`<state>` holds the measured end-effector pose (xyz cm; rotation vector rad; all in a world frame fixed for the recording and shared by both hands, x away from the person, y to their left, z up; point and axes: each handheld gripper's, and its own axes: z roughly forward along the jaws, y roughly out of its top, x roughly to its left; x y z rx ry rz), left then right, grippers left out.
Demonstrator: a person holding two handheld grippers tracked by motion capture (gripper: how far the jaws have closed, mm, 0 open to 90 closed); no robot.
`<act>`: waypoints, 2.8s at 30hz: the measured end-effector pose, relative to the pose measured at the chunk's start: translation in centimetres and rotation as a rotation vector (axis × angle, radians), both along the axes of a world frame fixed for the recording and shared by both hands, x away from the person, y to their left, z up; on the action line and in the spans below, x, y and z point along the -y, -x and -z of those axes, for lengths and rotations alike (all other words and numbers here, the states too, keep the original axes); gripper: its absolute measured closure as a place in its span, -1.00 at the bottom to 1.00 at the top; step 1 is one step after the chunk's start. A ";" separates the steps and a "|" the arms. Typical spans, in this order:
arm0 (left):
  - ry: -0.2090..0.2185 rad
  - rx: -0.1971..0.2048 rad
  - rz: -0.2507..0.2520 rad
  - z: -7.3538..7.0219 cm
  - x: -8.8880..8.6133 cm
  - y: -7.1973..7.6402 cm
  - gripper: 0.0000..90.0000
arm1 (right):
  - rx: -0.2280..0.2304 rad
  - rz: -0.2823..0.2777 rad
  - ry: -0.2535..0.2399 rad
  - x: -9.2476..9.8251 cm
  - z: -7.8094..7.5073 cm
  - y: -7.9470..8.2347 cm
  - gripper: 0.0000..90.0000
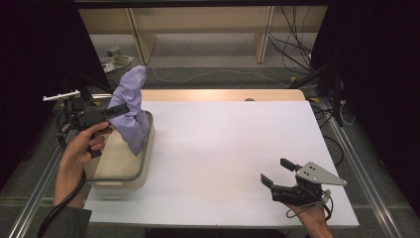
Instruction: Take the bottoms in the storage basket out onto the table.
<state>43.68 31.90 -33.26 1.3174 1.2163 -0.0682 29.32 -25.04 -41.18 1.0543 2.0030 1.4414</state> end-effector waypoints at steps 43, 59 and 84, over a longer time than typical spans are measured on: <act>0.078 0.043 0.144 -1.4 4.8 0.4 0.30 | 0.007 -0.003 -0.002 0.0 0.0 0.0 -0.61; 0.059 0.034 0.179 -1.2 6.6 0.3 0.31 | 0.006 -0.003 0.001 -0.1 0.0 0.0 -0.61; 0.032 0.011 0.218 -0.4 8.8 0.1 0.30 | 0.005 -0.004 0.000 0.0 0.0 0.0 -0.61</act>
